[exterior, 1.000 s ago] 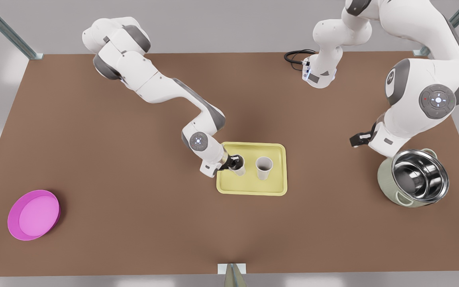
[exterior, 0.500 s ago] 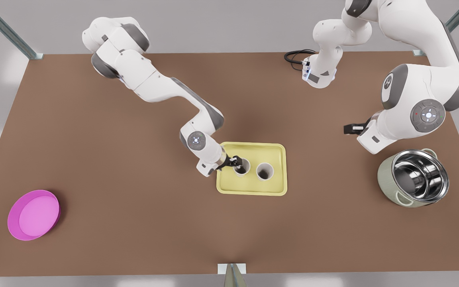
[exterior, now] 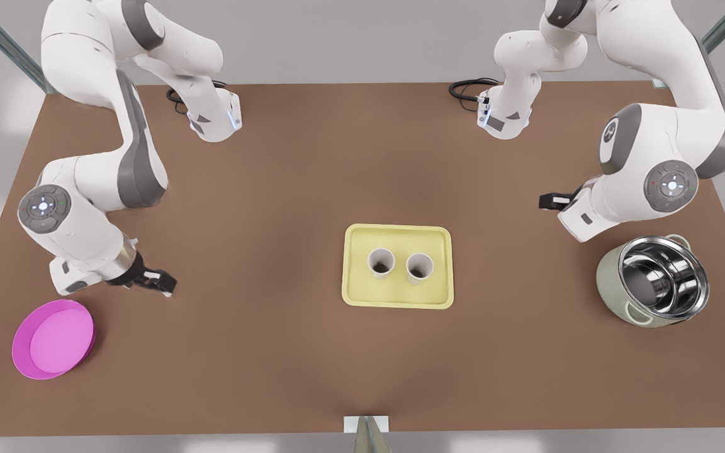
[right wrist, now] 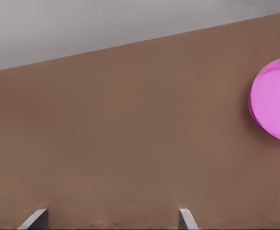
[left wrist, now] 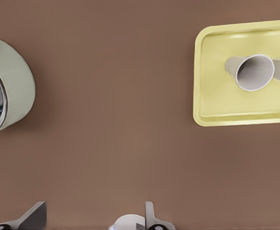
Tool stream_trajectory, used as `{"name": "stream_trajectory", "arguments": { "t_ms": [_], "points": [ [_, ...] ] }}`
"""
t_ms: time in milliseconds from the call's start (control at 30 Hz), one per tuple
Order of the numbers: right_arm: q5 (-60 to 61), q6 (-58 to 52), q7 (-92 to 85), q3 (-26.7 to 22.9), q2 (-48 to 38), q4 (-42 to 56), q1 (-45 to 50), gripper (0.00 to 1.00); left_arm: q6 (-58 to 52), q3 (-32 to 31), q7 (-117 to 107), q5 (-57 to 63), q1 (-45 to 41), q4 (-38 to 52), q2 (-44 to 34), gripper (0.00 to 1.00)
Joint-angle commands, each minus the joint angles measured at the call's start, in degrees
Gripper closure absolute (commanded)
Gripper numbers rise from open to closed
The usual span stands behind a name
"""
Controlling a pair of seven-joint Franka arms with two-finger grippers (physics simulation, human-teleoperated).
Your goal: Use both arms to respectively pick up the white IKEA cups from the middle-left and middle-right positions, then place the white IKEA cups onto the middle-middle tray, ensuring that the cups remain upright and do not tip over
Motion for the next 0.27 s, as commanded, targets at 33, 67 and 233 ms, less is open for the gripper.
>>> {"name": "stream_trajectory", "arguments": {
  "t_ms": [33,67,233],
  "points": [
    [6.4,-17.2,-15.5,-7.4,-11.4,-7.5,3.8,0.0,1.0,0.0,3.3,-0.7,-0.2,0.0,0.3,0.0],
    [6.4,-16.5,-15.7,-9.0,-12.4,-9.2,4.1,0.0,0.9,0.0,3.3,-0.8,-0.3,0.0,0.3,0.0],
    [7.2,-13.0,-15.8,-11.1,-16.2,-14.9,6.0,0.0,0.8,-0.1,3.3,-0.7,-0.1,0.0,1.2,0.0]
  ]
}}
